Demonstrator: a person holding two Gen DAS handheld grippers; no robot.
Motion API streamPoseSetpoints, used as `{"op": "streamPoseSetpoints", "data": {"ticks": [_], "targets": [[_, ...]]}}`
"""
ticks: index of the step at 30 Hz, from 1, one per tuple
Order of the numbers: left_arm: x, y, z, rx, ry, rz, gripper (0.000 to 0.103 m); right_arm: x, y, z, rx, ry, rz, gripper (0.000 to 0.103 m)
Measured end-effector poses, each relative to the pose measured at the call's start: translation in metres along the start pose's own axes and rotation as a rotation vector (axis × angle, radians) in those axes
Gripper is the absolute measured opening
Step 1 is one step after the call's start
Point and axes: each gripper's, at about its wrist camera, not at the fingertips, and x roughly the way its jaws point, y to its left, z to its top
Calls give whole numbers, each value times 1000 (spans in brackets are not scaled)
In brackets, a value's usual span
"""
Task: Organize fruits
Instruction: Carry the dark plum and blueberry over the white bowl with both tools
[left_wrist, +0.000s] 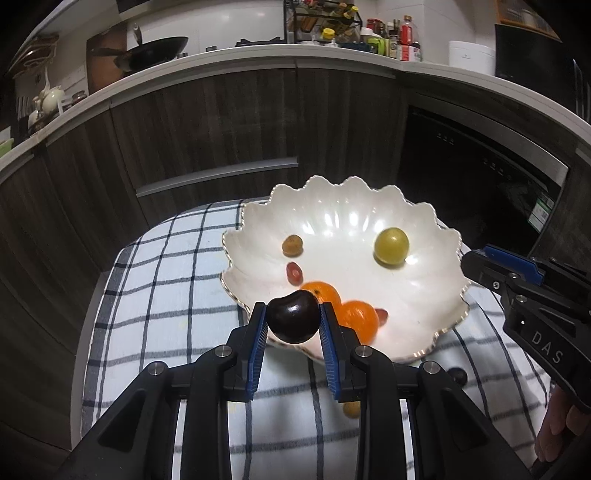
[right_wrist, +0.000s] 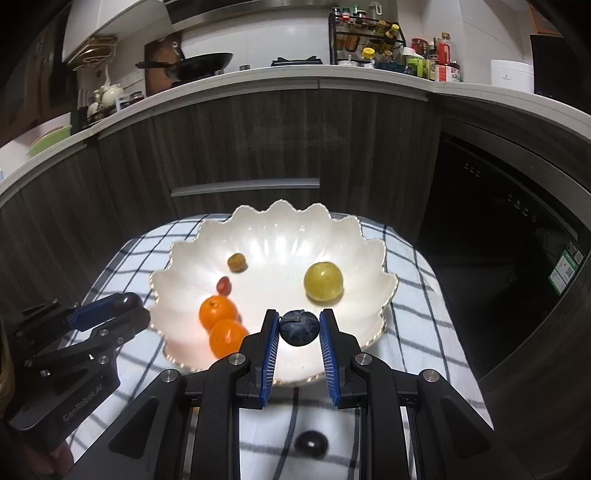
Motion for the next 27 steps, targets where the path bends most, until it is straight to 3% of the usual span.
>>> {"op": "streamPoseSetpoints", "data": {"ticks": [27], "targets": [[60, 15, 29, -21, 45, 40, 28, 56, -11, 28, 61, 57, -68, 24]]}}
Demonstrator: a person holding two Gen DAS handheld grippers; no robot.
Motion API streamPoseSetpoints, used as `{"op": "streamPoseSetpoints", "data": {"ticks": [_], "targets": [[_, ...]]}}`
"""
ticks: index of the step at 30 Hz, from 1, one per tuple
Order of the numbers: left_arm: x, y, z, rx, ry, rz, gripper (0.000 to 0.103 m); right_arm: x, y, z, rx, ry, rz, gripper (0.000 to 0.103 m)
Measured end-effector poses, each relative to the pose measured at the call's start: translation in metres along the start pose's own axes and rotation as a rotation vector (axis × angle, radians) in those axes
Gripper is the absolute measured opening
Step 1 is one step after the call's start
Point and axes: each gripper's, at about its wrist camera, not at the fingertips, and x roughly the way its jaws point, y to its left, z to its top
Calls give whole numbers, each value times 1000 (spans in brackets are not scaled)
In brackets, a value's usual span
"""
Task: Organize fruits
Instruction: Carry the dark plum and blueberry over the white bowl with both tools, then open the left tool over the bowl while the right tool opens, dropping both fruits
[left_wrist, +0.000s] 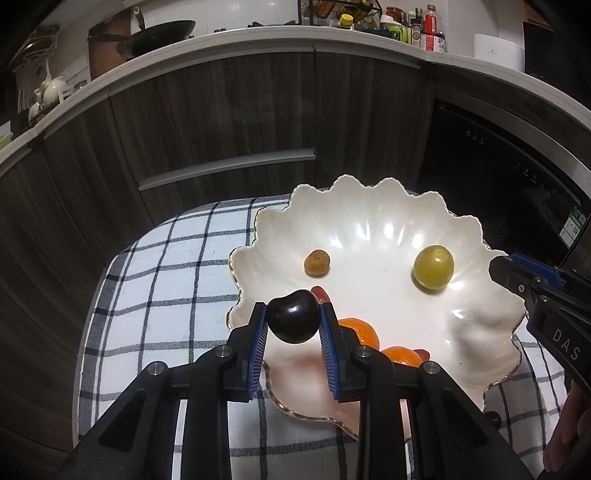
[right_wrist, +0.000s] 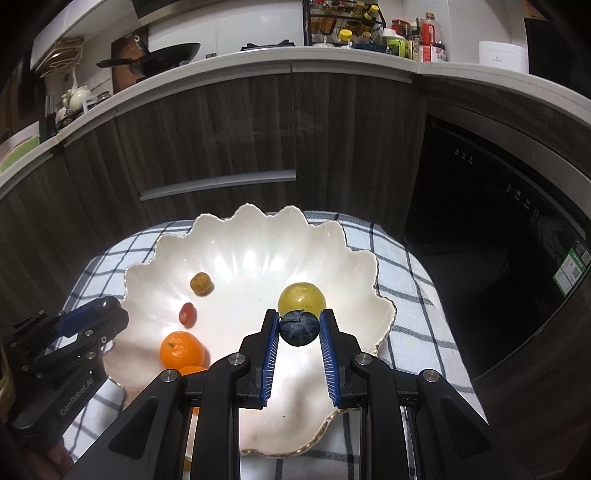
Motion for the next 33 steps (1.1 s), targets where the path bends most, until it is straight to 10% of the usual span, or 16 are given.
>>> {"op": "streamPoseSetpoints", "data": {"ticks": [16, 24, 33], "targets": [[17, -1, -3, -7, 37, -8, 30, 19, 3, -7, -13, 55, 11, 24], [9, 2, -1, -6, 5, 27, 60, 18, 4, -7, -20, 58, 1, 26], [2, 4, 2, -12, -11, 58, 85, 9, 0, -2, 1, 22, -26, 68]]}}
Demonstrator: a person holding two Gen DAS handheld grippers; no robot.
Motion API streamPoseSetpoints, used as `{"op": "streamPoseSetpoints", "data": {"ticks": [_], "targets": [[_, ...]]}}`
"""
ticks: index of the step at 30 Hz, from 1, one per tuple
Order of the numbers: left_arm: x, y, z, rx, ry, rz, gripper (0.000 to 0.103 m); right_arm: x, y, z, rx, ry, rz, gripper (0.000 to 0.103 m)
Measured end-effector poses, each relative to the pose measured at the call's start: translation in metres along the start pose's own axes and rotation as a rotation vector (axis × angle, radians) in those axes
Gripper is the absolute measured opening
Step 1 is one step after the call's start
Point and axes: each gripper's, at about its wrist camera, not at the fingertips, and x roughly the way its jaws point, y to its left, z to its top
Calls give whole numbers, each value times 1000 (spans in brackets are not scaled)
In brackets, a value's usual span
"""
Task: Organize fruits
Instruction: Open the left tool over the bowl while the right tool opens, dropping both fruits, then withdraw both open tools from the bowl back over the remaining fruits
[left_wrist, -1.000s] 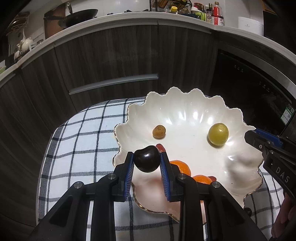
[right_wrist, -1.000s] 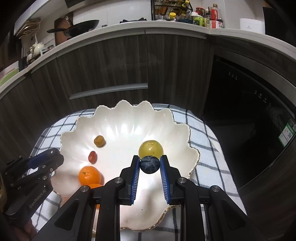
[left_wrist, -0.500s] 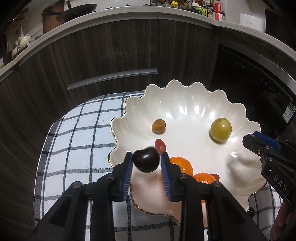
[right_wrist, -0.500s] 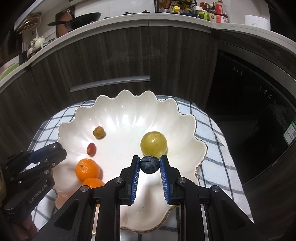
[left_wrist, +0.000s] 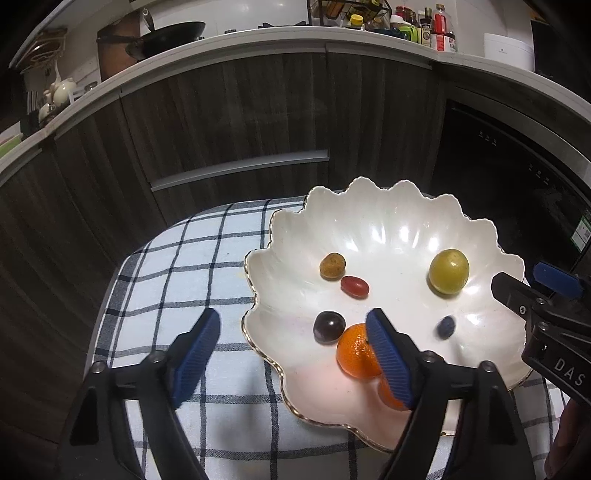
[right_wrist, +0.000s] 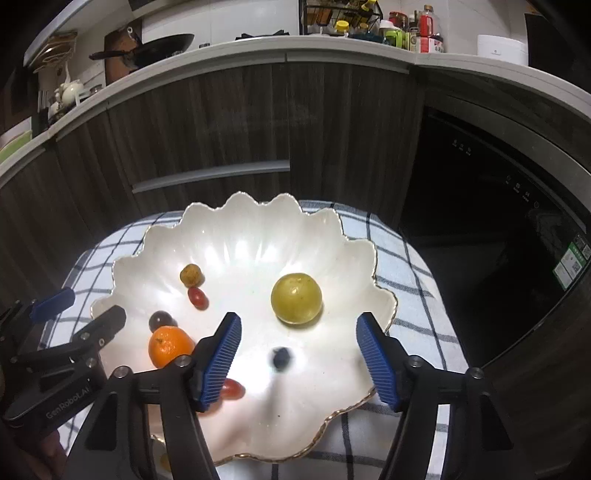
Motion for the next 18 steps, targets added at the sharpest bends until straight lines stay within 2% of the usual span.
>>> {"op": "streamPoseSetpoints", "data": {"ticks": [8, 18], "targets": [[-16, 1, 2, -14, -19, 4, 93, -11, -3, 4, 0, -12, -16, 69], [-43, -2, 3, -17, -51, 8, 93, -35, -6, 3, 4, -45, -13, 69]]}}
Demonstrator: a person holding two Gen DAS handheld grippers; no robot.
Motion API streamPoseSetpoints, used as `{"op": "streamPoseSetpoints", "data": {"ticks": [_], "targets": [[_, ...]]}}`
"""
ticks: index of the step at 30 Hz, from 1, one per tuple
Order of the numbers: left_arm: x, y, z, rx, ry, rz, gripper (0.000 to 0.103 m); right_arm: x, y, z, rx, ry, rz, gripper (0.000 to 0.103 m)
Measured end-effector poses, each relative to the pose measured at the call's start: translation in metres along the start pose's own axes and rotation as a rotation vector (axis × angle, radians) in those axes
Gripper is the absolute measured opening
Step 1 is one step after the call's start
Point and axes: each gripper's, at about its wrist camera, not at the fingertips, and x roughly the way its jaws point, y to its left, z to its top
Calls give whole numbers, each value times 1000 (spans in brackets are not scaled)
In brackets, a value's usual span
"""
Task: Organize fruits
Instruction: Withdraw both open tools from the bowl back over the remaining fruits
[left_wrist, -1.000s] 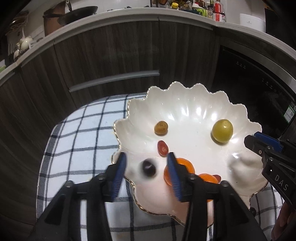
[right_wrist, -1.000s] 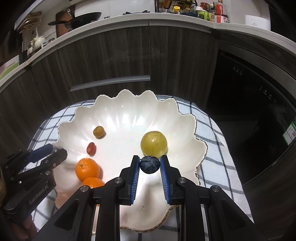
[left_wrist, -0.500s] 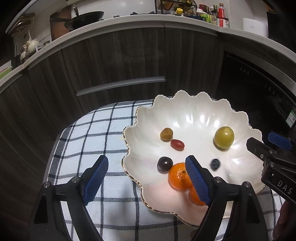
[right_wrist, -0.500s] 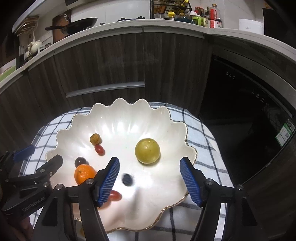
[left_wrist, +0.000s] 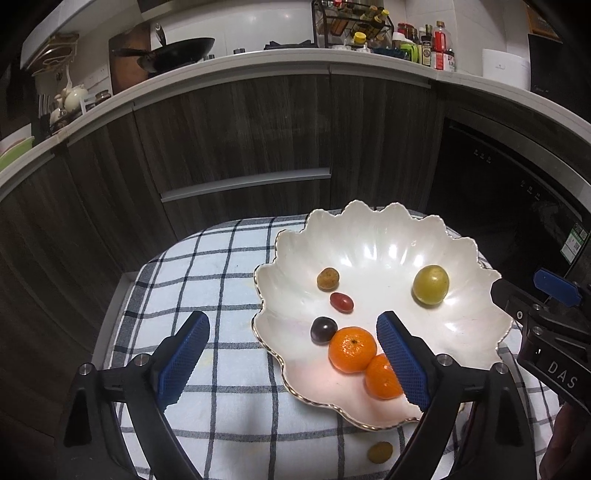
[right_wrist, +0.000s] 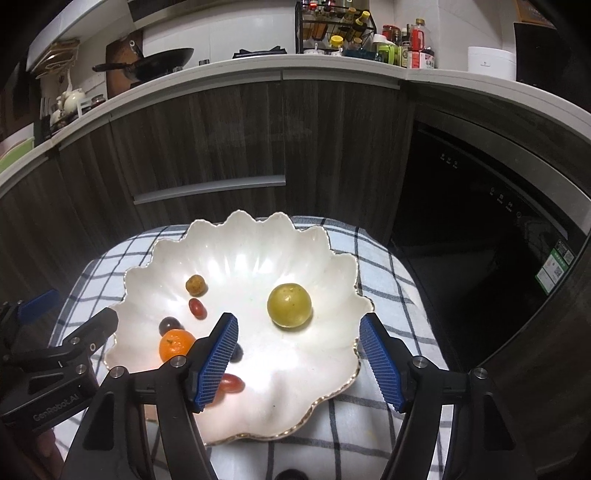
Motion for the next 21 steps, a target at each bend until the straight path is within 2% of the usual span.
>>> {"op": "streamPoseSetpoints", "data": {"ticks": [21], "targets": [[-40, -12, -9, 17, -46, -9, 93, -34, -11, -13, 7, -33, -5, 69]]}}
